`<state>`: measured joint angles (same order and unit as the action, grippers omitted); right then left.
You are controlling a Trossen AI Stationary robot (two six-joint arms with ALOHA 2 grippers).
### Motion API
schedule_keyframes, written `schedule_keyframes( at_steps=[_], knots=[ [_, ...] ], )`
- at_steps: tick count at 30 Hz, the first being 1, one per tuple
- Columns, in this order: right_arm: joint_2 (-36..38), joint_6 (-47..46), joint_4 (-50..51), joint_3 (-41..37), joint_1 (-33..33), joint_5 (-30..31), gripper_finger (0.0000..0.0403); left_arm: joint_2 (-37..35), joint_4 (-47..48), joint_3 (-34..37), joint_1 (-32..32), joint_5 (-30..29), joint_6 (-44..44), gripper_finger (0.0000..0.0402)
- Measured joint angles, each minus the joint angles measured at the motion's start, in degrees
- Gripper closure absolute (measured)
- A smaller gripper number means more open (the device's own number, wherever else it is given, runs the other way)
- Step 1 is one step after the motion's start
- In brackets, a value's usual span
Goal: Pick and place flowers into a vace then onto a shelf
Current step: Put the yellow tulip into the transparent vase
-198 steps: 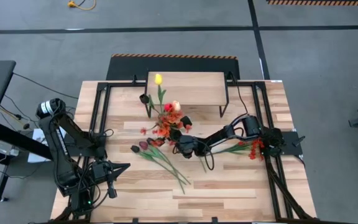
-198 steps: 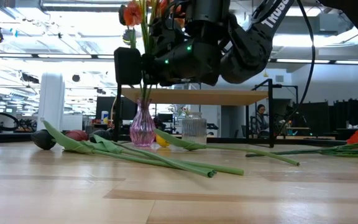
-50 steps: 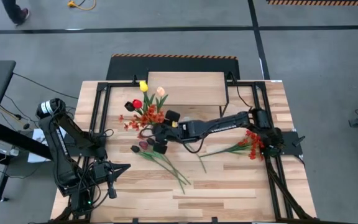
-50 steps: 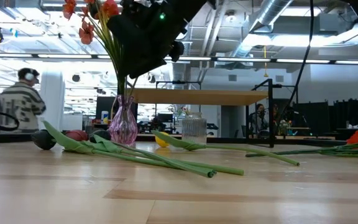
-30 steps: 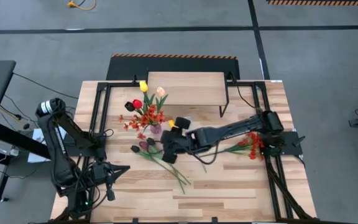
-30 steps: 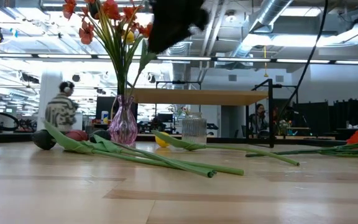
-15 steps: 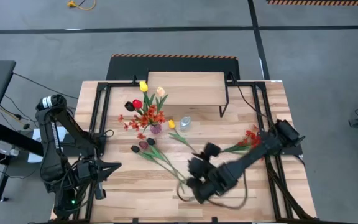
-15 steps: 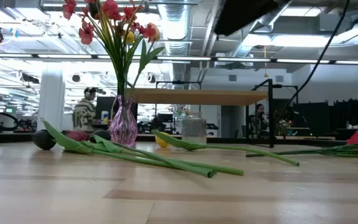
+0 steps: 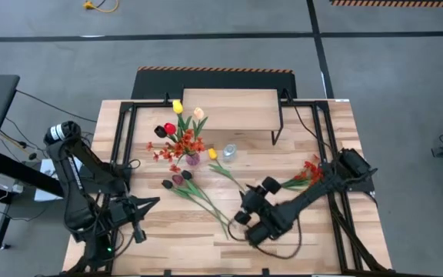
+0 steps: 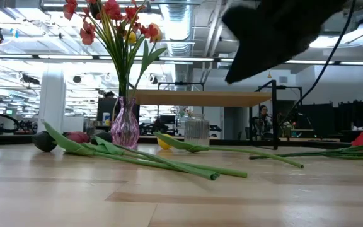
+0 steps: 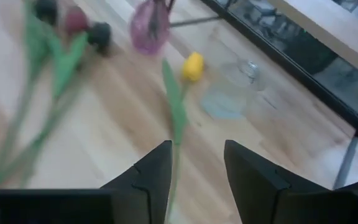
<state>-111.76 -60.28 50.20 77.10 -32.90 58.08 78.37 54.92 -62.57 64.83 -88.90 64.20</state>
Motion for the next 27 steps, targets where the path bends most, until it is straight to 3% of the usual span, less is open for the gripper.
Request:
schedule_keyframes(
  at_steps=[5,12,19,24,27],
  knots=[
    [-0.01,7.28,-1.34,-1.01,5.95,-5.39,0.0274,0.75,-0.82,-0.66,-0.32,0.06,-1.26,0.0401],
    [-0.03,24.64,-11.8,-3.96,13.66,-20.61,0.0302,0.75,-3.2,-1.61,-0.17,1.9,-5.74,0.0401],
    [-0.03,34.1,-13.99,-3.97,17.82,-24.64,0.0303,0.75,-3.45,-1.61,-0.17,2.06,-6.03,0.0401],
    [-0.03,38.82,-16.93,-3.97,19.59,-33.01,0.03,0.75,-3.43,-1.61,-0.17,1.64,-6.23,0.0401],
    [-0.03,39.26,-17.29,-3.97,19.63,-33.9,0.03,0.75,-3.43,-1.61,-0.17,1.65,-6.23,0.0401]
  ],
)
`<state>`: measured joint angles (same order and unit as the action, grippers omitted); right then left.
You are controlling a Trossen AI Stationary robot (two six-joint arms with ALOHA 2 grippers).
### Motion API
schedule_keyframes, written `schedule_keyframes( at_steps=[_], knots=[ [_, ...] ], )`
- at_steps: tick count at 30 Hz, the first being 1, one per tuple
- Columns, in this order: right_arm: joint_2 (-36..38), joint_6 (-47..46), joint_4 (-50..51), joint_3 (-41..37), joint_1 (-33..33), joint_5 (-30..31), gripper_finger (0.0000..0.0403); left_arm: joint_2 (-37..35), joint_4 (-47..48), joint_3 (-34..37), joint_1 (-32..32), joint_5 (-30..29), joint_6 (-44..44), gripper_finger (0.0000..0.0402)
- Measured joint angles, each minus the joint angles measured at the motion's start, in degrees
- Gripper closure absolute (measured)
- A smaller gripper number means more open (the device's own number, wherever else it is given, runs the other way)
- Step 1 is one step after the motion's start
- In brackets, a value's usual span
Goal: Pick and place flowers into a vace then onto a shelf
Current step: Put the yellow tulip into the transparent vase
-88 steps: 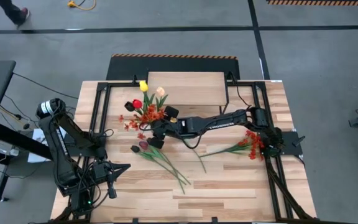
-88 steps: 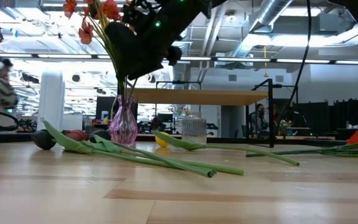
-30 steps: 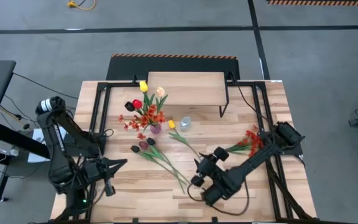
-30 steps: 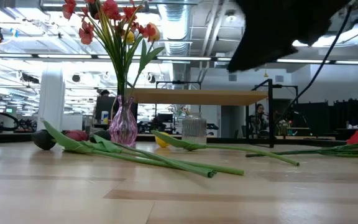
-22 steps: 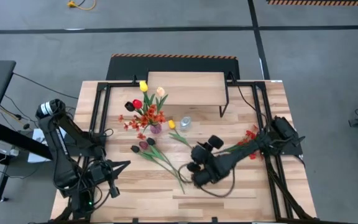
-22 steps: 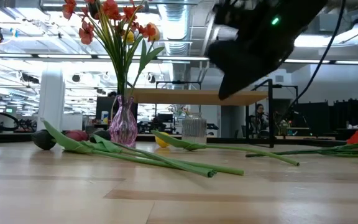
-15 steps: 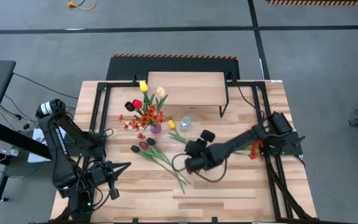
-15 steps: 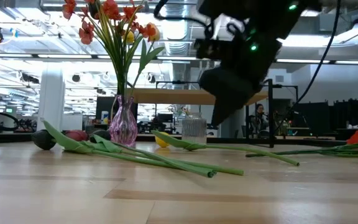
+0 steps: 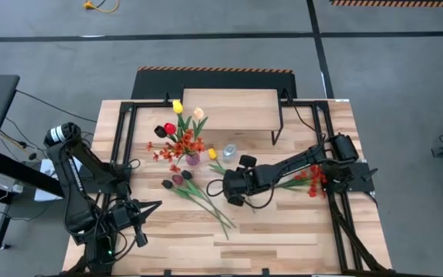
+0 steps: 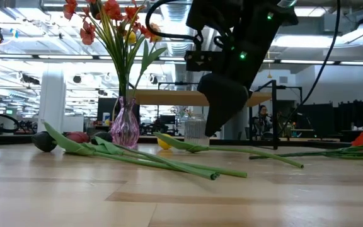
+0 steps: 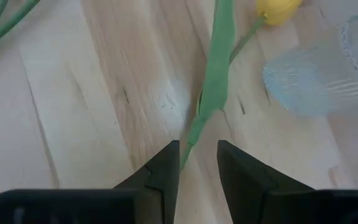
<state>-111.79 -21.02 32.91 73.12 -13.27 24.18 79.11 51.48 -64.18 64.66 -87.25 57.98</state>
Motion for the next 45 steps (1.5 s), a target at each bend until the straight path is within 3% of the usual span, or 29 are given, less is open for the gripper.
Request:
schedule_keyframes(
  at_steps=[7,14,23,40,45],
  knots=[
    [0.04,-0.65,8.27,0.0,-3.2,2.03,0.03,0.0,0.0,0.0,0.0,0.03,0.04,0.0401],
    [0.09,1.37,2.05,0.0,-5.52,4.28,0.03,0.0,0.0,0.0,0.0,0.03,0.07,0.0401],
    [0.15,1.6,-0.34,-0.75,-2.92,4.38,0.03,0.0,-0.02,0.0,0.0,0.11,0.2,0.0401],
    [-0.18,1.91,-9.74,-8.15,0.64,-3.76,0.03,0.0,-0.02,0.0,0.0,0.99,0.28,0.0401],
    [-0.31,1.56,-9.84,-8.05,2.22,-8.29,0.032,0.0,-0.02,0.01,0.0,0.99,0.28,0.0401]
  ],
)
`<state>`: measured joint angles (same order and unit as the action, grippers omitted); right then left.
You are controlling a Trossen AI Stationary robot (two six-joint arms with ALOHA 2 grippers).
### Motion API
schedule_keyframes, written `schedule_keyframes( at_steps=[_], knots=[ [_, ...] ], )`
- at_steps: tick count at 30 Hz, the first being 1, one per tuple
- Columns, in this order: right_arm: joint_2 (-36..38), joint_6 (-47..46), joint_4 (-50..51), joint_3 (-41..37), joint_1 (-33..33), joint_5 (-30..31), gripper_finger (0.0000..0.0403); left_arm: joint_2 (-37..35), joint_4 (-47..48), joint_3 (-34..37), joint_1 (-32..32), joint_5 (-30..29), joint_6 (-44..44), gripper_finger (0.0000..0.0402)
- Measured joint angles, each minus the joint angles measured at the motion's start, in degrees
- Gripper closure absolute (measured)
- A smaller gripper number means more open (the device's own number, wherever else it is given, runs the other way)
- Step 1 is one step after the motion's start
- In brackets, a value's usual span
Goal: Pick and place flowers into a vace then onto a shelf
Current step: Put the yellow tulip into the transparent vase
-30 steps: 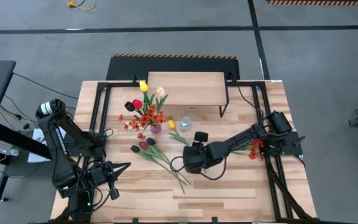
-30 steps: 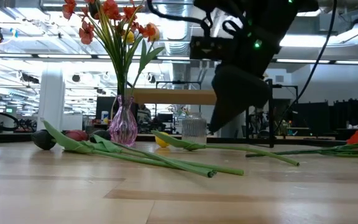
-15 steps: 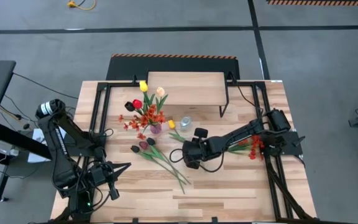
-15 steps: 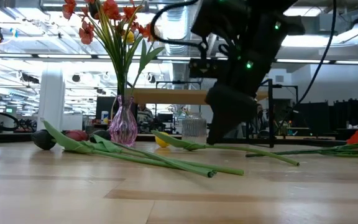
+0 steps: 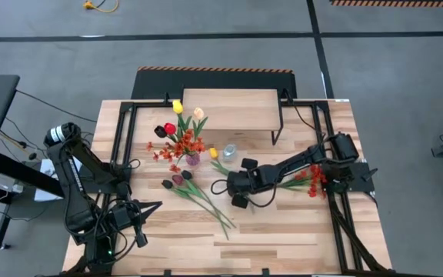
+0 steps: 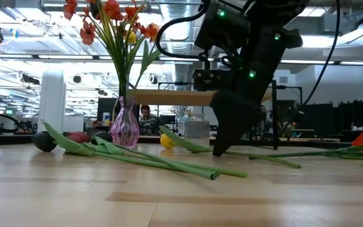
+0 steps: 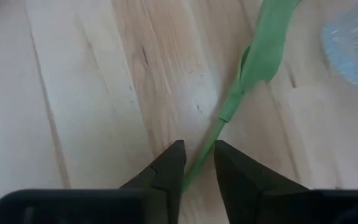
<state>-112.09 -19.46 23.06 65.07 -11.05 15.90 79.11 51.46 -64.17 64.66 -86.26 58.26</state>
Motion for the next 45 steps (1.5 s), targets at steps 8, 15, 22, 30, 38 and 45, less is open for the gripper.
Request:
schedule_keyframes(
  at_steps=[8,15,22,30,38,45],
  knots=[
    [1.21,-4.49,0.45,-0.12,1.15,-4.52,0.0393,0.0,0.0,0.01,0.0,-0.01,0.0,0.0401],
    [6.69,-10.16,5.14,-0.3,0.16,2.06,0.0401,0.0,0.0,0.01,0.0,0.0,0.0,0.0401],
    [15.6,-16.65,8.33,-0.28,-2.61,6.66,0.0402,0.0,0.01,0.04,0.01,-0.01,0.0,0.0401],
    [26.67,-24.79,14.06,-0.28,-9.93,19.71,0.0402,0.0,0.0,0.04,0.0,0.41,0.0,0.0401],
    [31.06,-25.67,10.51,-0.21,-19.5,56.01,0.0403,0.0,0.0,0.04,0.02,0.39,0.0,0.0401],
    [31.1,-25.37,-1.8,-4.72,-18.82,57.55,0.0403,0.0,0.0,0.04,0.0,0.26,0.0,0.0401]
  ],
)
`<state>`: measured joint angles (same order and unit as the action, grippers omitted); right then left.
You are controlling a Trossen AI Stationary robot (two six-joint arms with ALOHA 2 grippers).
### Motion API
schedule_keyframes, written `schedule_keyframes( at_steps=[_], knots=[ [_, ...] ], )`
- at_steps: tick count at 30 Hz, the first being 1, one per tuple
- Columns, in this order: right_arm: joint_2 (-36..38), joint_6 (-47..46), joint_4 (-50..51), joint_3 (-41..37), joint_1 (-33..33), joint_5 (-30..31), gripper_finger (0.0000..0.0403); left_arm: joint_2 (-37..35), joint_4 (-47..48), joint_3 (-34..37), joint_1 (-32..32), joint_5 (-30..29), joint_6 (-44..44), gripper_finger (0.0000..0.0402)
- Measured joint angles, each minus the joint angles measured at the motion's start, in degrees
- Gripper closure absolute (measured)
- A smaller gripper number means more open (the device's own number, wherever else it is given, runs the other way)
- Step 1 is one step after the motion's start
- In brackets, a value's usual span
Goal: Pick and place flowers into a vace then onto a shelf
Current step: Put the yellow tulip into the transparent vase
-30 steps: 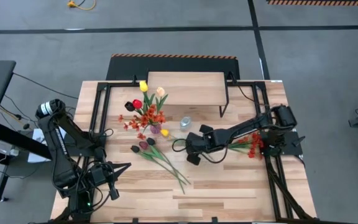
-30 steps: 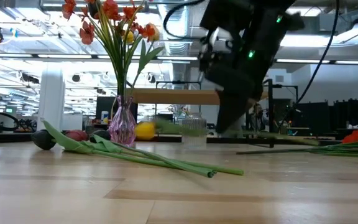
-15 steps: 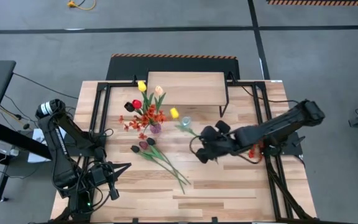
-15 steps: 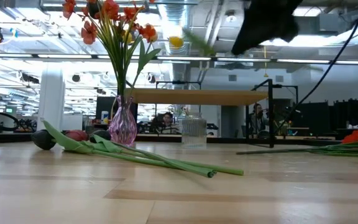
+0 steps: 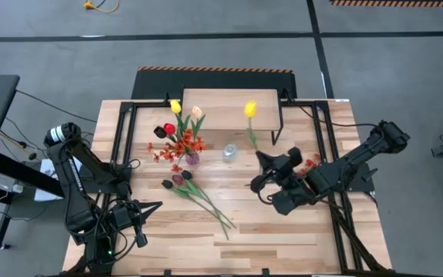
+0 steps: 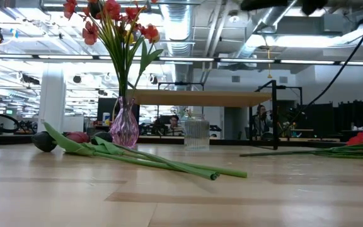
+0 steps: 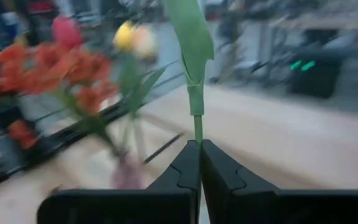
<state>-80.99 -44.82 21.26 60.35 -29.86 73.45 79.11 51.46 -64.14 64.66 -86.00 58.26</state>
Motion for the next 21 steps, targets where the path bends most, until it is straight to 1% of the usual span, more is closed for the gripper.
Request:
schedule_keyframes(
  at_steps=[2,4,6,8,9,10,12,14,16,17,18,19,21],
  knots=[
    [0.0,7.6,-12.78,-3.76,1.19,-6.7,0.0403,0.0,0.01,0.0,0.01,-0.04,0.0,0.0401],
    [-0.39,17.03,-29.86,-8.28,2.69,-16.12,0.0403,0.0,0.02,0.0,0.02,-0.06,0.0,0.0401],
    [-1.03,27.98,-48.49,-13.17,3.97,-26.96,0.0403,0.0,0.02,0.0,0.0,-0.17,0.0,0.0401],
    [-0.96,36.95,-64.97,-17.14,4.92,-35.83,0.0403,0.0,0.02,0.0,0.02,-0.17,0.0,0.0401],
    [-0.38,41.85,-71.27,-19.05,5.37,-38.99,0.0403,0.0,0.02,0.0,0.02,-0.17,0.0,0.0401],
    [0.88,46.72,-75.94,-21.19,5.62,-40.63,0.0403,0.0,0.02,0.0,0.02,-0.17,0.0,0.0401],
    [4.75,57.31,-81.66,-25.6,5.65,-41.99,0.0403,-0.02,0.02,0.0,0.0,0.1,0.0,0.0401],
    [8.39,64.8,-87.79,-30.16,6.97,-45.25,0.0403,-0.02,0.04,0.0,0.02,0.42,-0.07,0.0401],
    [9.78,65.16,-94.11,-34.18,10.27,-51.21,0.0403,-0.02,0.04,0.0,0.02,0.46,-0.34,0.0401],
    [9.77,63.52,-97.21,-35.73,12.56,-54.01,0.0403,-0.02,0.07,0.0,0.02,0.38,-0.36,0.0401],
    [9.28,61.3,-99.84,-36.71,14.85,-55.39,0.0403,-0.02,0.05,0.0,0.02,0.15,-0.42,0.0401],
    [8.52,59.23,-101.96,-37.43,16.94,-55.51,0.0403,-0.02,0.05,0.0,0.01,-0.11,-0.47,0.0401],
    [5.87,54.99,-103.0,-37.93,21.03,-53.38,0.0403,-0.02,0.07,0.0,-0.01,-0.51,-0.5,0.0401]
  ],
)
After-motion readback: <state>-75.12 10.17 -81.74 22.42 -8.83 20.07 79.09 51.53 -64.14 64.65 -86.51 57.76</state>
